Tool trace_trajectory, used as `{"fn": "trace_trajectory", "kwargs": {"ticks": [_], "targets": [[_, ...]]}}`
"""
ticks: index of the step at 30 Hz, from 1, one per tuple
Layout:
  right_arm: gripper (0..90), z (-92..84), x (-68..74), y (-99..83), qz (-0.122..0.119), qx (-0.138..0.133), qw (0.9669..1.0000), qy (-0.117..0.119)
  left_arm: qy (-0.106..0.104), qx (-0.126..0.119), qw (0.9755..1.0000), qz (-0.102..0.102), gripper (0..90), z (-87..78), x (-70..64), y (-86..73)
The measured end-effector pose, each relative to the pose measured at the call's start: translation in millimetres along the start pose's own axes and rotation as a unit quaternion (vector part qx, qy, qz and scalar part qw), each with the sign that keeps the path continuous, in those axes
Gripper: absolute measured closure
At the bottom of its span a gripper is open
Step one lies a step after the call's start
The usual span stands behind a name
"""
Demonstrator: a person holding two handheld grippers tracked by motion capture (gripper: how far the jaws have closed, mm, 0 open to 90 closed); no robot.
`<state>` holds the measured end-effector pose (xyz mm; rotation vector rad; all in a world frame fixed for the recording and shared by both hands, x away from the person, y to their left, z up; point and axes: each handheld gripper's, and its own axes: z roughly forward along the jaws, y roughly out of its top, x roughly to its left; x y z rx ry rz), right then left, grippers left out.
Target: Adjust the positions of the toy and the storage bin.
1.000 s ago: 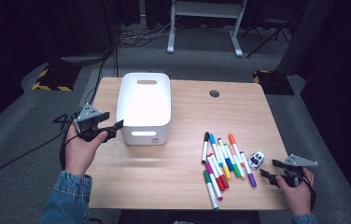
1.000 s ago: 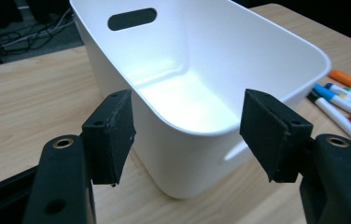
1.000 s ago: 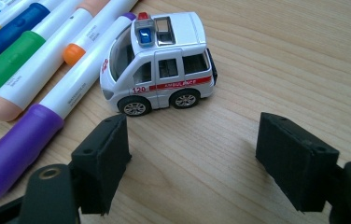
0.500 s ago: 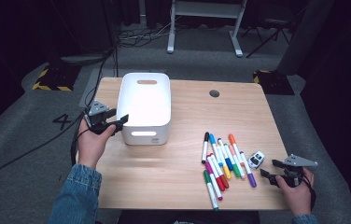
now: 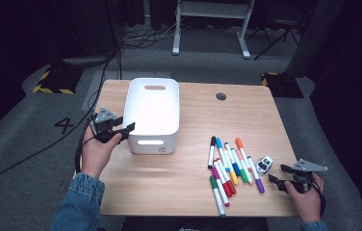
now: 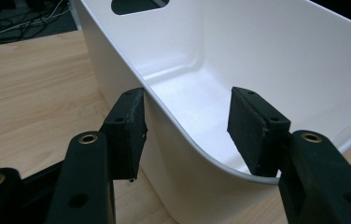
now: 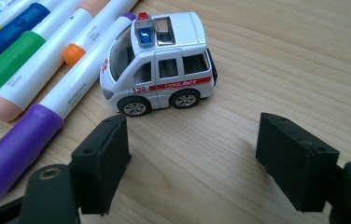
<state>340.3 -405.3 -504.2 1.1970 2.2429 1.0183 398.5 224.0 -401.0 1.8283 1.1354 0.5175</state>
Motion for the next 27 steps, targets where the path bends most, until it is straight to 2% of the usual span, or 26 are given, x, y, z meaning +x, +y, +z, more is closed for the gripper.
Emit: {"fn": "trace_trajectory", "kwargs": {"ticks": [1, 3, 4, 6, 7, 8, 13, 19, 25, 27], "targets": [[25.7, 0.0, 0.1, 0.0, 0.0, 0.0, 1.0, 0.0, -0.002, 0.0, 1.0, -0.002, 46.9, -3.1, -7.5, -2.9], [25.7, 0.0, 0.1, 0.0, 0.0, 0.0, 1.0, 0.0, -0.002, 0.0, 1.0, 0.0, 46.7, -4.7, -11.5, -4.5], [25.7, 0.0, 0.0, 0.0, 0.0, 0.0, 1.0, 0.0, -0.005, -0.004, 1.0, -0.004, 45.6, -6.8, -19.9, -7.8], [25.7, 0.0, 0.0, 0.0, 0.0, 0.0, 1.0, 0.0, -0.008, -0.005, 0.9999, -0.007, 45.1, -8.0, -23.7, -9.4], [25.7, 0.0, 0.0, 0.0, 0.0, 0.0, 1.0, 0.0, -0.007, -0.007, 0.9999, -0.003, 45.1, -10.9, -30.4, -12.2], [25.7, 0.0, 0.0, 0.0, 0.0, 0.0, 1.0, 0.0, -0.007, -0.007, 0.9999, -0.003, 45.2, -10.9, -30.4, -12.2], [25.7, 0.0, 0.0, 0.0, 0.0, 0.0, 1.0, 0.0, -0.009, -0.009, 0.9999, 0.0, 45.3, -17.4, -49.8, -18.6], [25.7, 0.0, 0.1, 0.0, 0.0, 0.0, 1.0, 0.0, -0.013, -0.004, 0.9997, 0.022, 45.1, -25.1, -70.9, -25.2], [25.7, -0.3, -0.1, -0.2, -0.004, 0.001, 1.0, 0.001, -0.027, -0.009, 0.9993, 0.022, 45.0, -30.0, -90.7, -32.4], [25.7, -0.3, -0.1, -0.2, -0.004, 0.001, 1.0, 0.002, -0.028, -0.009, 0.9993, 0.023, 44.8, -30.7, -93.5, -33.1]]}}
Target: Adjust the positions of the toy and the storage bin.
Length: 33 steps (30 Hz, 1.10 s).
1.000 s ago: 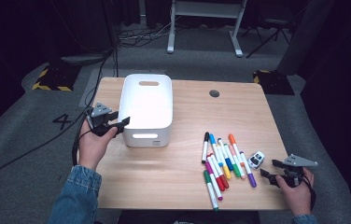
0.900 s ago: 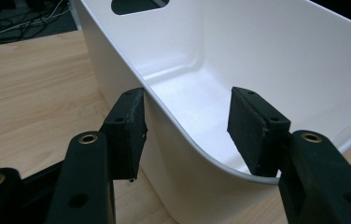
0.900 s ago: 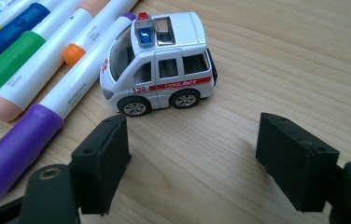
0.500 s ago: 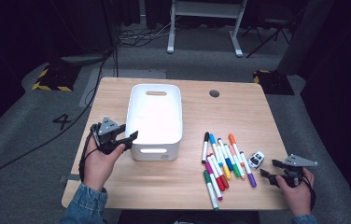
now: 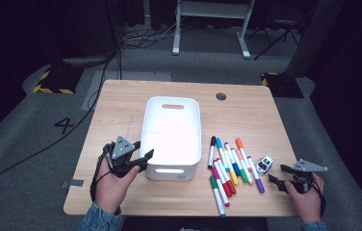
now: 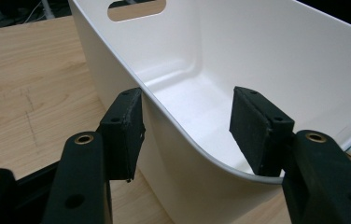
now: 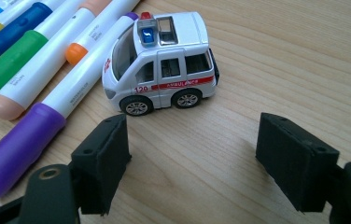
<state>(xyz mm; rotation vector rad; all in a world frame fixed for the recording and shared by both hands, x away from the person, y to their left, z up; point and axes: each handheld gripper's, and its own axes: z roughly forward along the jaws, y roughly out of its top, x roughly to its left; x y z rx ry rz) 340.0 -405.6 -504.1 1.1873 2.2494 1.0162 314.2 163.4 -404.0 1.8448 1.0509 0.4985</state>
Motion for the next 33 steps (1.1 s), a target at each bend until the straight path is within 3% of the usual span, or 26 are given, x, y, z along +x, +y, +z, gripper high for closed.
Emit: {"fn": "trace_trajectory", "kwargs": {"ticks": [7, 16, 26, 33], "targets": [[25.7, 0.0, 0.0, 0.0, 0.0, 0.0, 1.0, 0.0, -0.005, -0.002, 1.0, 0.008, 41.8, -1.4, -21.8, -3.6], [25.7, 0.0, 0.0, 0.0, 0.0, 0.0, 1.0, 0.0, -0.028, -0.001, 0.9995, 0.018, 41.7, -1.3, -42.8, -6.4], [25.7, 0.0, 0.0, 0.0, 0.0, 0.0, 1.0, 0.0, -0.038, -0.002, 0.9989, 0.026, 40.9, 1.5, -56.3, -6.6], [25.7, 0.0, 0.1, 0.0, 0.0, 0.0, 1.0, 0.0, -0.041, -0.002, 0.9988, 0.028, 39.6, 3.4, -58.7, -6.0]]}}
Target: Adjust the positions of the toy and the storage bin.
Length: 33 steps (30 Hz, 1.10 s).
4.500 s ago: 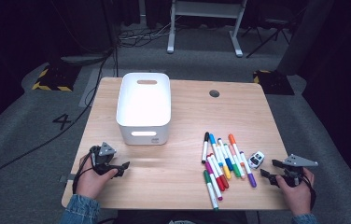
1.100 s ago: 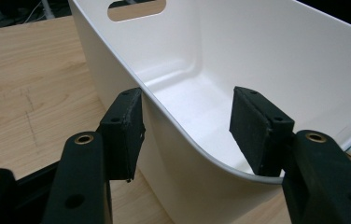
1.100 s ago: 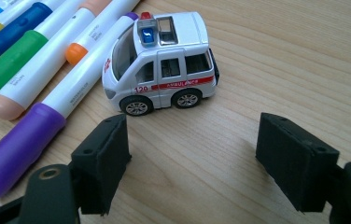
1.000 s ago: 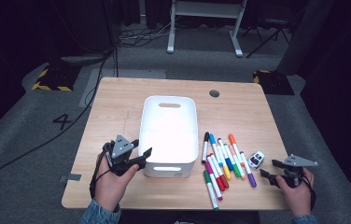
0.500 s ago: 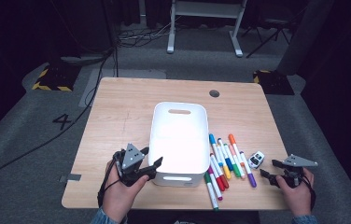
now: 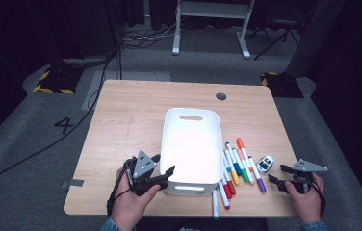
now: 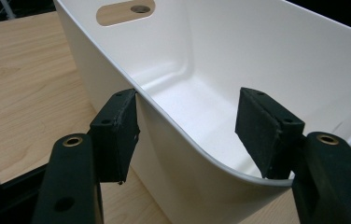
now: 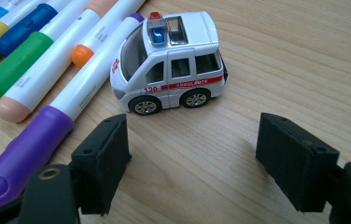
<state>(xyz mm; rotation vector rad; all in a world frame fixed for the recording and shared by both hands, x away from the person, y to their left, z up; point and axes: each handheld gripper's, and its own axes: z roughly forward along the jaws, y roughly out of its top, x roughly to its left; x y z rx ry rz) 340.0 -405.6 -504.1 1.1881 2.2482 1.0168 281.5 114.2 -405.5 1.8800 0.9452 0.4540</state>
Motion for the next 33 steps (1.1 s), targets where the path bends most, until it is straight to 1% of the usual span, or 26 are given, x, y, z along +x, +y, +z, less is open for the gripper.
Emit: {"fn": "trace_trajectory", "kwargs": {"ticks": [3, 5, 8, 9, 10, 11, 12, 13, 14, 15, 16, 17, 18, 20, 21, 23, 24, 25, 28, 29, 30, 33], "targets": [[25.7, 0.0, 0.0, 0.0, 0.0, 0.0, 1.0, 0.0, -0.002, -0.001, 1.0, -0.003, 39.0, 0.5, -0.4, -0.1], [25.7, 0.1, -0.1, 0.0, -0.001, 0.0, 1.0, 0.0, -0.008, -0.004, 0.9999, -0.006, 37.8, 1.5, 1.2, -0.7], [25.7, 0.0, 0.0, 0.0, 0.0, 0.0, 1.0, 0.0, -0.008, -0.005, 0.9999, -0.005, 36.5, 1.6, 1.7, -1.1], [25.7, 0.0, 0.0, 0.0, 0.0, 0.0, 1.0, 0.0, -0.007, -0.006, 1.0, -0.002, 35.0, 1.3, 1.8, -0.9], [25.7, 0.0, 0.0, 0.0, 0.0, 0.0, 1.0, 0.0, -0.002, -0.006, 1.0, -0.002, 32.6, 0.5, 1.6, -0.5], [25.7, 0.0, 0.0, 0.0, 0.0, 0.0, 1.0, 0.0, 0.004, -0.012, 0.9999, 0.002, 30.0, -1.2, 2.7, 0.6], [25.7, 0.0, 0.0, 0.0, 0.0, 0.0, 1.0, 0.0, 0.003, -0.01, 0.9999, 0.001, 30.0, -4.1, 4.0, 2.1], [25.7, 0.0, 0.0, 0.0, 0.0, 0.0, 1.0, 0.0, 0.004, -0.016, 0.9998, -0.004, 28.5, -10.8, 7.2, 4.8], [25.7, 0.0, 0.0, 0.0, 0.0, 0.0, 1.0, 0.0, 0.004, -0.016, 0.9998, -0.004, 28.2, -10.8, 7.2, 4.8], [25.7, 0.0, 0.0, 0.0, 0.0, 0.0, 1.0, 0.0, 0.013, -0.018, 0.9998, -0.001, 27.5, -18.4, 11.4, 7.8], [25.7, 0.0, 0.0, 0.0, 0.0, 0.0, 1.0, 0.0, 0.013, -0.018, 0.9998, -0.001, 27.3, -18.4, 11.4, 7.8], [25.7, 0.0, 0.0, 0.0, 0.0, 0.0, 1.0, 0.0, 0.018, -0.019, 0.9996, 0.009, 27.2, -22.8, 14.7, 10.0], [25.7, 0.0, 0.0, 0.0, 0.0, 0.0, 1.0, 0.0, 0.018, -0.02, 0.9996, 0.009, 27.2, -25.1, 16.3, 11.2], [25.7, 0.0, 0.0, 0.0, 0.0, 0.0, 1.0, 0.0, 0.025, -0.018, 0.9994, 0.014, 27.3, -30.7, 22.0, 13.9], [25.7, 0.0, 0.0, 0.0, 0.0, 0.0, 1.0, 0.0, 0.03, -0.012, 0.9993, 0.019, 27.0, -33.1, 25.9, 14.8], [25.7, 0.0, 0.0, 0.0, 0.0, 0.0, 1.0, 0.0, 0.04, -0.004, 0.999, 0.022, 26.9, -36.3, 34.4, 14.5], [25.7, 0.0, 0.0, 0.1, 0.0, 0.0, 1.0, 0.0, 0.043, 0.0, 0.9989, 0.021, 26.8, -38.2, 41.5, 13.2], [25.7, 0.0, 0.0, 0.1, 0.0, 0.0, 1.0, 0.0, 0.043, 0.0, 0.9989, 0.021, 26.6, -38.2, 41.5, 13.2], [25.6, 0.1, -0.1, 0.0, 0.0, 0.0, 1.0, 0.0, 0.048, 0.007, 0.9986, 0.019, 26.2, -40.9, 55.9, 9.6], [25.6, 0.1, -0.1, 0.0, 0.0, 0.0, 1.0, 0.0, 0.048, 0.007, 0.9986, 0.019, 26.1, -40.9, 55.9, 9.6], [25.6, 0.0, -0.1, 0.0, 0.0, 0.0, 1.0, 0.0, 0.053, 0.009, 0.9984, 0.02, 26.1, -41.4, 59.1, 8.4], [25.6, 0.0, -0.1, 0.0, 0.0, 0.0, 1.0, 0.0, 0.056, 0.017, 0.9981, 0.022, 25.9, -42.3, 69.4, 4.6]]}}
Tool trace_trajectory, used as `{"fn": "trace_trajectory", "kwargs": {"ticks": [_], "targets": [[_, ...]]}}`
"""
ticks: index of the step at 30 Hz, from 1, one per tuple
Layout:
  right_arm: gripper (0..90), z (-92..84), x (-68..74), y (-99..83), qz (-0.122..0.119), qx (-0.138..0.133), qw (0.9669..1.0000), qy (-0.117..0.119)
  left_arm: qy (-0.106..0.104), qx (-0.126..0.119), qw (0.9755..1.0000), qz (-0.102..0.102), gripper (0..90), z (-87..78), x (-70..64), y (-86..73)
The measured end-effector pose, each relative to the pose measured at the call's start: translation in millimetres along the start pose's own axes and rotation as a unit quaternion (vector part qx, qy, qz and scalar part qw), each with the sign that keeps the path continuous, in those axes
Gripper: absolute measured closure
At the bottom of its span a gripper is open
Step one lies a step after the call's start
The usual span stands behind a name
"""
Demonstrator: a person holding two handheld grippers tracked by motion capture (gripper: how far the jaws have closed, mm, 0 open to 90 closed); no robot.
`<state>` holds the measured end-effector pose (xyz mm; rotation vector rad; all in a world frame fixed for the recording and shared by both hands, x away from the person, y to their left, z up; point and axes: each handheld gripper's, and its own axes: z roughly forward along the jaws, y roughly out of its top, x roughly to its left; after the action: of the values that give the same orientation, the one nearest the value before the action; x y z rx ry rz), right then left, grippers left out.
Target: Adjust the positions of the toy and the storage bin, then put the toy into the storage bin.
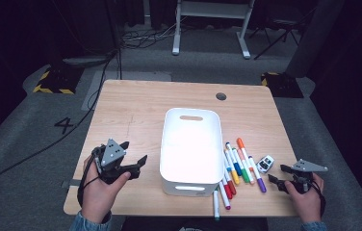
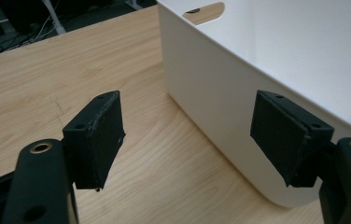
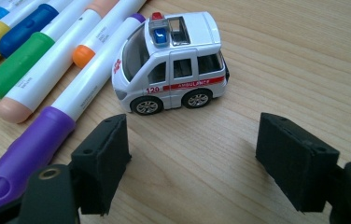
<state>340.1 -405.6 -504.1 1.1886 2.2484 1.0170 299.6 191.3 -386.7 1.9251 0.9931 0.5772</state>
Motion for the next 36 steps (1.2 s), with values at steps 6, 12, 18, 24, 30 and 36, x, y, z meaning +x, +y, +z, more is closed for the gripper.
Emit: {"fn": "trace_trajectory", "kwargs": {"ticks": [6, 12, 18, 24, 30, 36], "targets": [[25.6, 0.0, 0.0, 0.0, 0.0, 0.0, 1.0, 0.0, 0.011, 0.023, 0.9996, -0.011, 25.8, 10.5, 20.8, -16.5], [25.6, 0.0, 0.0, 0.0, 0.0, 0.0, 1.0, 0.0, 0.011, 0.05, 0.9984, -0.026, 25.2, 23.5, 36.9, -37.4], [25.5, -0.3, 0.3, 0.0, 0.0, 0.001, 1.0, 0.0, 0.016, 0.078, 0.9961, -0.038, 25.1, 36.1, 51.2, -60.7], [25.2, -1.5, 0.9, -0.8, 0.003, 0.002, 1.0, 0.001, 0.018, 0.115, 0.9919, -0.051, 23.7, 49.8, 60.2, -83.2], [31.1, -7.2, 1.5, 1.1, 0.005, 0.023, 0.9997, -0.002, 0.029, 0.154, 0.9869, -0.039, 21.1, 60.2, 65.2, -95.0], [38.4, -17.4, 6.5, 9.5, 0.022, 0.012, 0.9996, -0.014, 0.021, 0.138, 0.9893, -0.042, 14.9, 64.5, 68.0, -99.2]]}}
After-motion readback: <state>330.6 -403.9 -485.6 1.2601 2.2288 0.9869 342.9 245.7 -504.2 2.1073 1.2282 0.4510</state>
